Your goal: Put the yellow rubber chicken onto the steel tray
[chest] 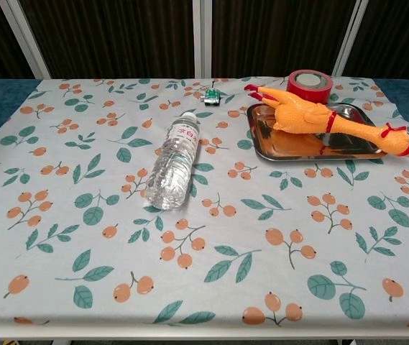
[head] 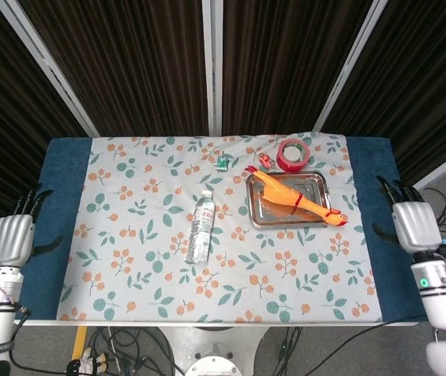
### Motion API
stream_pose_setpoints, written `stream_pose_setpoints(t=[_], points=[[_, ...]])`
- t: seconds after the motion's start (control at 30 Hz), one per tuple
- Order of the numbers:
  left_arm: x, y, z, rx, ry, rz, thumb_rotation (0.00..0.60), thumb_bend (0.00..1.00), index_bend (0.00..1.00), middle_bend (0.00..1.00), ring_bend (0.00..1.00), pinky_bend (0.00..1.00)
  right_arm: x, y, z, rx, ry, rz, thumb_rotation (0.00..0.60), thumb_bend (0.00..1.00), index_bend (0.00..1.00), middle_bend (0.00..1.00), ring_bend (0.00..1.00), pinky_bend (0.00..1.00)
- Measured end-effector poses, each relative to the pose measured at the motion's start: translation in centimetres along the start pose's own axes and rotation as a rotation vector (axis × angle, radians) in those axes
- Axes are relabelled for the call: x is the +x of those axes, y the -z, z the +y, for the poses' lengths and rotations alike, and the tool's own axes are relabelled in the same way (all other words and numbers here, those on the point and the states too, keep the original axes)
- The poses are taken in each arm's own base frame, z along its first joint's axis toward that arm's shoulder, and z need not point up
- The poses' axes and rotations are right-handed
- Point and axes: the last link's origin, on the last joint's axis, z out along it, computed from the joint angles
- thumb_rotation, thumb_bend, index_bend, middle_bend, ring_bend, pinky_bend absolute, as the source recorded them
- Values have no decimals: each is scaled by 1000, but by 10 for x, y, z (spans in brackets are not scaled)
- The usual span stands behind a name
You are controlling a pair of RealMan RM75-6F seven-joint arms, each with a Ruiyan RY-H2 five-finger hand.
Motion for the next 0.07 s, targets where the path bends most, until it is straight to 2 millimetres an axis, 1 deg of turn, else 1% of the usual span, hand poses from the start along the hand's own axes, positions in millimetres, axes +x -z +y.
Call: stream_pose_setpoints(t=[0.03,0.07], points=[[0,4,-2,5,-7,-2,600,199,192,144,113,255,1,14,3,-6,-10,15,600,191,60,224,109,175],[0,10,-3,12,-12,0,600,198,192,144,113,255,1,32,5,-12,-23,27,600,191,60,223,109,175]])
